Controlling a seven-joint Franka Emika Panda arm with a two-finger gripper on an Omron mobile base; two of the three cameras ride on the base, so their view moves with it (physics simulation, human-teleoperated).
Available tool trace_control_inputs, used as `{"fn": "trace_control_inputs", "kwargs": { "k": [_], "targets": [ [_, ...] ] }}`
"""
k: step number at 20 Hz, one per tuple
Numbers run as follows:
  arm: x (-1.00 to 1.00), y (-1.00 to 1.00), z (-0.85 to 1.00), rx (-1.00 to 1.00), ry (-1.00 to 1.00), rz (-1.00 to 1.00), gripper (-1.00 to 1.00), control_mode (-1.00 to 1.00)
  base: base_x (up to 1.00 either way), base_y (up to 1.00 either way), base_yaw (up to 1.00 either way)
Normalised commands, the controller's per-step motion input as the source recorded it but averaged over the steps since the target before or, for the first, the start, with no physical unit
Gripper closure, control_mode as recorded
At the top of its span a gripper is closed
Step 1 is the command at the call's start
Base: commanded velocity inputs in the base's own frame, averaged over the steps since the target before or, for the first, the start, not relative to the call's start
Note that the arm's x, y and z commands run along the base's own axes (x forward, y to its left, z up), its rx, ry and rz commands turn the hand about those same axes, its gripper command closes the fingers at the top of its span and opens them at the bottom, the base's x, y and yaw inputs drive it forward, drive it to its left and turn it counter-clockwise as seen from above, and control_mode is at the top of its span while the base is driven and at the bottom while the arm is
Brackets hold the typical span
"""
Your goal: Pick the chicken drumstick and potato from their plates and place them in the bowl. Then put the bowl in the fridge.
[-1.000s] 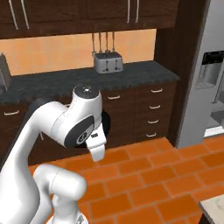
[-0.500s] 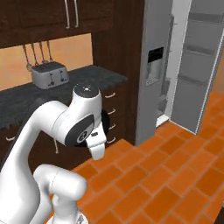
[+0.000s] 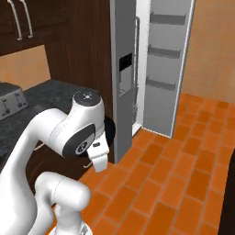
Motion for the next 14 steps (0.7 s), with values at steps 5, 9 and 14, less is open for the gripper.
{"fn": "trace_control_inputs", "kwargs": {
  "k": [5, 9, 14],
  "targets": [
    [0.00, 0.00, 0.00, 0.00, 0.00, 0.00, 1.00, 1.00, 1.00, -0.25, -0.13],
    [0.00, 0.00, 0.00, 0.00, 0.00, 0.00, 1.00, 1.00, 1.00, -0.37, -0.11],
    [0.00, 0.00, 0.00, 0.00, 0.00, 0.00, 1.00, 1.00, 1.00, -0.26, -0.05]
  ]
}}
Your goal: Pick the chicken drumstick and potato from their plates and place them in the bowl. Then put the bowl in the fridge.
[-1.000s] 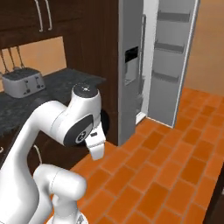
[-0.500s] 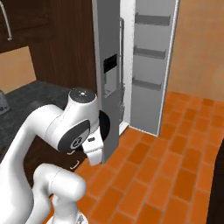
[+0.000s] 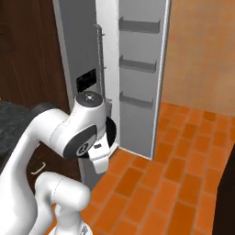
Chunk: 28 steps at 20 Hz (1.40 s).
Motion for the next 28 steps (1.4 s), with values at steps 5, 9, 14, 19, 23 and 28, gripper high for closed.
{"fn": "trace_control_inputs", "kwargs": {
  "k": [5, 9, 14, 19, 23, 28],
  "targets": [
    [0.00, 0.00, 0.00, 0.00, 0.00, 0.00, 1.00, 1.00, 1.00, -0.45, 0.14],
    [0.00, 0.00, 0.00, 0.00, 0.00, 0.00, 1.00, 1.00, 1.00, -0.64, 0.45],
    [0.00, 0.00, 0.00, 0.00, 0.00, 0.00, 1.00, 1.00, 0.88, -0.78, 0.56],
    [0.00, 0.00, 0.00, 0.00, 0.00, 0.00, 1.00, 1.00, 0.29, -0.53, 0.79],
    [0.00, 0.00, 0.00, 0.00, 0.00, 0.00, 1.00, 1.00, 0.02, -0.93, 0.61],
    [0.00, 0.00, 0.00, 0.00, 0.00, 0.00, 1.00, 1.00, -0.22, -0.81, 0.41]
  ]
}}
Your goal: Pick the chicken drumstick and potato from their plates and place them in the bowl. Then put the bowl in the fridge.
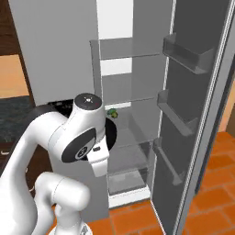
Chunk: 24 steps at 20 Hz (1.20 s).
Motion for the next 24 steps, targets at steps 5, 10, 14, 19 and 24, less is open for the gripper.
{"fn": "trace_control_inputs", "kwargs": {
  "k": [5, 10, 14, 19, 24],
  "targets": [
    [0.00, 0.00, 0.00, 0.00, 0.00, 0.00, 1.00, 1.00, 0.37, -0.64, 0.43],
    [0.00, 0.00, 0.00, 0.00, 0.00, 0.00, 1.00, 1.00, 0.40, -0.69, 0.33],
    [0.00, 0.00, 0.00, 0.00, 0.00, 0.00, 1.00, 1.00, 0.85, -0.05, 0.25],
    [0.00, 0.00, 0.00, 0.00, 0.00, 0.00, 1.00, 1.00, 0.41, -0.36, 0.25],
    [0.00, 0.00, 0.00, 0.00, 0.00, 0.00, 1.00, 1.00, -0.03, -0.31, 0.19]
  ]
}}
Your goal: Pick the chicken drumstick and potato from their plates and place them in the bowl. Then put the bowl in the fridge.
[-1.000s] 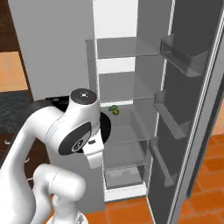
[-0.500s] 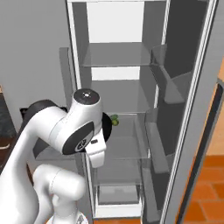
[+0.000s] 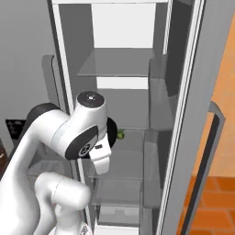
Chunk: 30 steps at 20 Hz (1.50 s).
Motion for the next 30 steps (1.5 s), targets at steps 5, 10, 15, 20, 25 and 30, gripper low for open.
{"fn": "trace_control_inputs", "kwargs": {
  "k": [5, 10, 15, 20, 25, 30],
  "targets": [
    [0.00, 0.00, 0.00, 0.00, 0.00, 0.00, 1.00, 1.00, 0.27, -0.39, 0.21],
    [0.00, 0.00, 0.00, 0.00, 0.00, 0.00, 1.00, 1.00, 0.50, -0.15, 0.15],
    [0.35, -0.27, 0.00, 0.00, 0.00, 0.06, 1.00, -1.00, 0.15, -0.05, 0.02],
    [1.00, -0.07, -0.11, 0.01, -0.01, -0.03, 1.00, -1.00, 0.00, 0.00, 0.00],
    [0.95, 0.00, -0.37, 0.02, -0.07, -0.01, 1.00, -1.00, 0.00, 0.00, 0.00],
    [0.83, 0.00, -0.42, 0.01, -0.07, -0.01, 1.00, -1.00, 0.00, 0.00, 0.00]
  ]
}}
